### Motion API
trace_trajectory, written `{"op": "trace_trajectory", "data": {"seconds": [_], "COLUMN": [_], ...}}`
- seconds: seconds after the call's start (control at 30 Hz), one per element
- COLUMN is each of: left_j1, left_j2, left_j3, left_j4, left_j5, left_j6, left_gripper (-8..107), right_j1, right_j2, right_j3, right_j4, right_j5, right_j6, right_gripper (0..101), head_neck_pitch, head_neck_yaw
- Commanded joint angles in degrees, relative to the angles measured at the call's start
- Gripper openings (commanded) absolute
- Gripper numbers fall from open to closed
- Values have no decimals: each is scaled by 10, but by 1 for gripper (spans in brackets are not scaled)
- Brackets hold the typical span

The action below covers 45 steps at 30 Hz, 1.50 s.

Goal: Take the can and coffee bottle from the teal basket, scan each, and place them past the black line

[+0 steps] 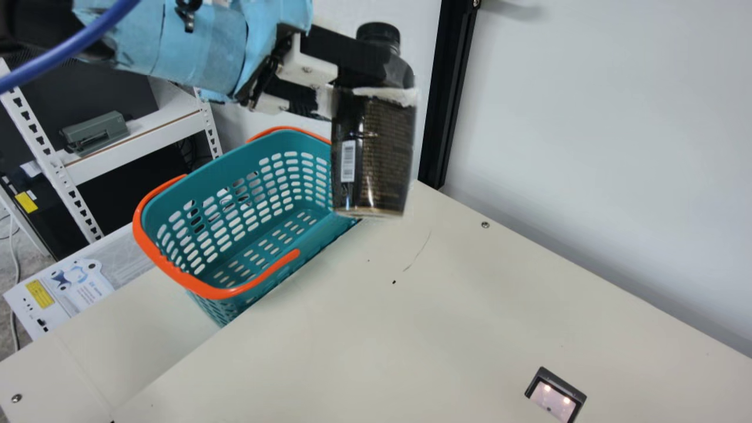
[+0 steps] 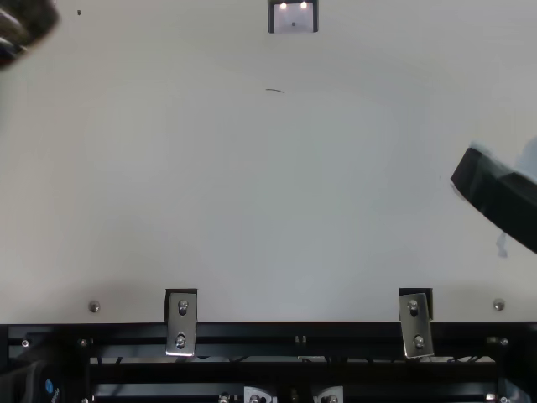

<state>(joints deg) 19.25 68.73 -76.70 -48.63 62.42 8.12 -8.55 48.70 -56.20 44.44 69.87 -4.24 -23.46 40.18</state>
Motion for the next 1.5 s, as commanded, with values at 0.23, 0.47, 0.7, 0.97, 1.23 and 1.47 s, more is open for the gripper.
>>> {"op": "trace_trajectory", "data": {"seconds": [0.23, 0.47, 0.7, 0.97, 1.23, 1.47], "left_j1": [-130, -255, -370, -468, -479, -479], "left_j2": [-29, -32, -18, 4, 6, 6], "left_j3": [-8, -24, -41, -61, -63, -63], "left_j4": [22, 66, 120, 175, 181, 181], "left_j5": [-2, -30, -72, -112, -113, -115], "left_j6": [-122, -215, -297, -372, -379, -379], "left_gripper": [10, 10, 10, 10, 10, 10], "right_j1": [0, 0, 0, 0, 0, 0], "right_j2": [0, 0, 0, 0, 0, 0], "right_j3": [0, 0, 0, 0, 0, 0], "right_j4": [0, 0, 0, 0, 0, 0], "right_j5": [0, 0, 0, 0, 0, 0], "right_j6": [0, 0, 0, 0, 0, 0], "right_gripper": [101, 101, 101, 101, 101, 101], "head_neck_pitch": [-15, -13, -14, -15, -15, -15], "head_neck_yaw": [7, -28, -111, -243, -351, -415]}}
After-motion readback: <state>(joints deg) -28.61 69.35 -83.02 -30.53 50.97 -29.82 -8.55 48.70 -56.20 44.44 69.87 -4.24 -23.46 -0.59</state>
